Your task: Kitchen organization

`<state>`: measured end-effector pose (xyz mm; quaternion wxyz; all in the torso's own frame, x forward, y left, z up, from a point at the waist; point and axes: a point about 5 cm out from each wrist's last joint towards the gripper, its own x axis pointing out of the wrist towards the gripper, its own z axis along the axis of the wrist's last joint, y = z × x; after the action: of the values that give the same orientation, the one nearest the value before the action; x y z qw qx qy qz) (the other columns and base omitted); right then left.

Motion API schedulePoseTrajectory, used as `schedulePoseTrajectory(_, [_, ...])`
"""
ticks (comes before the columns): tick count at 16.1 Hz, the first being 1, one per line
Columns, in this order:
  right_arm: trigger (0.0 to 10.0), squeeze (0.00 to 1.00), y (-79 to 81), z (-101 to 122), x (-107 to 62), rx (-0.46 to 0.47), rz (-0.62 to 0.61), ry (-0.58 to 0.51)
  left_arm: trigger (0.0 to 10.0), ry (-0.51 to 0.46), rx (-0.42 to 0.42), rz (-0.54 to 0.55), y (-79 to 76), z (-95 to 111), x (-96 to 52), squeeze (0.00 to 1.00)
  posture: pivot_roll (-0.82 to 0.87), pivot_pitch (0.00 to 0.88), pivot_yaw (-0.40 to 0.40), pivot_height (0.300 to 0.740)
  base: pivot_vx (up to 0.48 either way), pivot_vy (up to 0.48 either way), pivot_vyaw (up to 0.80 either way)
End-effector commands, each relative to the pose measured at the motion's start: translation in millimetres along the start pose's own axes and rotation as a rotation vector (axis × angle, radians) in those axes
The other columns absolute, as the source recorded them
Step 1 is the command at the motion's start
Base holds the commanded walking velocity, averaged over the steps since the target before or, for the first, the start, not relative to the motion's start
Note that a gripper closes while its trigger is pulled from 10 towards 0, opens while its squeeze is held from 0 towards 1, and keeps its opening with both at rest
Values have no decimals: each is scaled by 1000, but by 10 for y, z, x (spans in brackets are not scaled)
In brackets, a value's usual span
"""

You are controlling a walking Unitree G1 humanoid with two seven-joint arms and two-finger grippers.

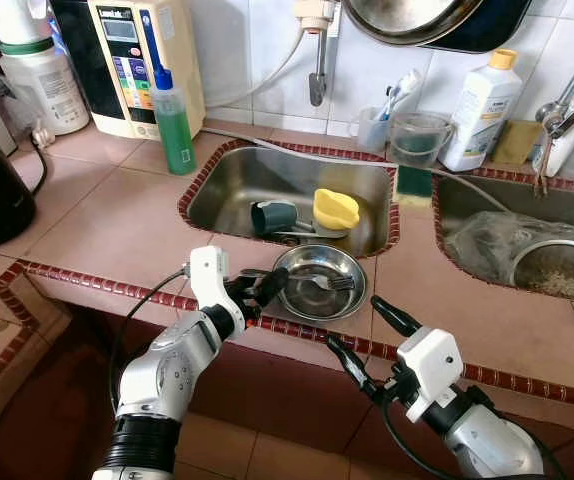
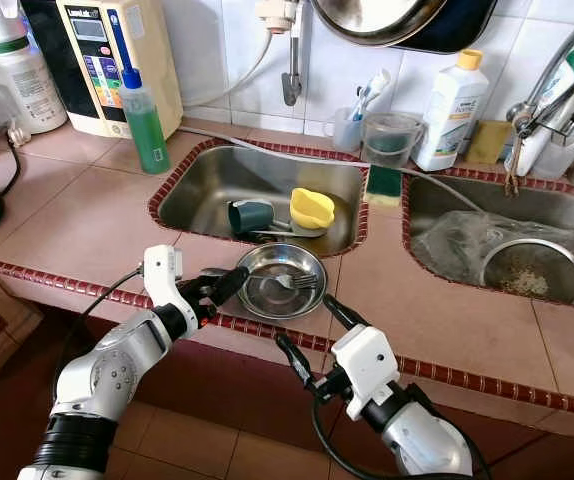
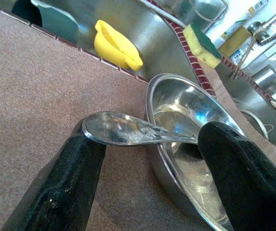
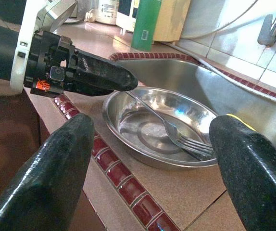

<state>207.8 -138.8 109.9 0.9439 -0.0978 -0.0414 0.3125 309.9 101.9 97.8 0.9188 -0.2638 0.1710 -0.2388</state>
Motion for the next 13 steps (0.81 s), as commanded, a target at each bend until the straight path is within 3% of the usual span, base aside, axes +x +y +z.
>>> schedulePoseTrajectory(1, [10000, 0, 7, 38, 18, -11, 7, -7, 10000, 1, -14, -5, -10, 31, 20, 0, -164, 0, 33, 740, 0, 0, 0])
schedulePoseTrajectory(13, [10000, 0, -1, 54, 33, -16, -15, -14, 10000, 9, -68, -52, -125, 23, 102, 0, -173, 0, 42, 740, 0, 0, 0])
